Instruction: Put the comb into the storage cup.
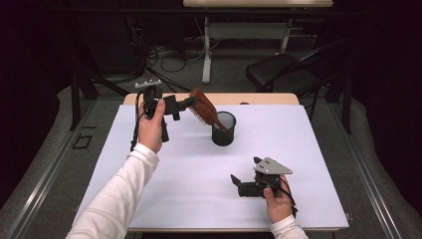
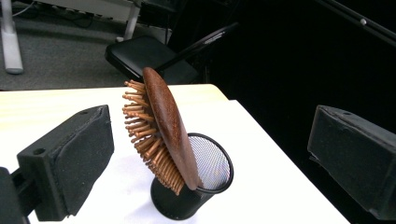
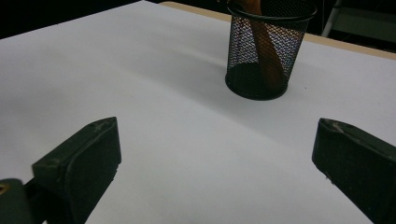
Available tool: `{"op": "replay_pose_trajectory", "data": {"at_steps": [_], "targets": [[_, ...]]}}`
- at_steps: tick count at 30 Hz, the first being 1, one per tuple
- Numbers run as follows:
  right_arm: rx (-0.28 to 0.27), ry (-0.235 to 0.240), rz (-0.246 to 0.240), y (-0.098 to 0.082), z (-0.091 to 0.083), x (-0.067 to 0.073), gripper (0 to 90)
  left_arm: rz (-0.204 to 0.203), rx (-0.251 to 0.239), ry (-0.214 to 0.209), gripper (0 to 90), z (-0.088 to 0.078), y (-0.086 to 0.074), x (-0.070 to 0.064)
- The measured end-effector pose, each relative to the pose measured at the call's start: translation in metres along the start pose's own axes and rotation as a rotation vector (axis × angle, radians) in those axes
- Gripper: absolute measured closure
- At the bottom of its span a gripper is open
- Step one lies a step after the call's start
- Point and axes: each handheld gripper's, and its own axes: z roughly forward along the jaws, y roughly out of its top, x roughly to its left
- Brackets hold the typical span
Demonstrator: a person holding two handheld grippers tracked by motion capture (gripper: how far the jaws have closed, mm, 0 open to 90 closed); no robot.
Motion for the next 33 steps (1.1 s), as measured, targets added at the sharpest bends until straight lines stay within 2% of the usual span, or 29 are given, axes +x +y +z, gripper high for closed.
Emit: {"op": "replay_pose_trajectory", "data": {"at_steps": [5, 13, 21, 33], "targets": [[-0.001, 0.002, 0.003, 0.001, -0.001, -0.001, 0.0, 0.011, 0.002, -0.014, 0.4, -0.005, -0.001, 0.0], [0.001, 0.005, -0.025, 0.004, -0.002, 0.002, 0.0, 0.033, 0.01, -0.02, 0.4, -0.012, -0.005, 0.0], [-0.002, 0.003, -0.019, 0.004, -0.003, 0.001, 0.0, 0.054, 0.016, -0.038, 0.4, -0.019, -0.008, 0.0], [0.001, 0.003, -0.018, 0.004, -0.003, 0.0, 0.0, 0.135, 0.098, -0.02, 0.7, -0.029, -0.015, -0.004]]}}
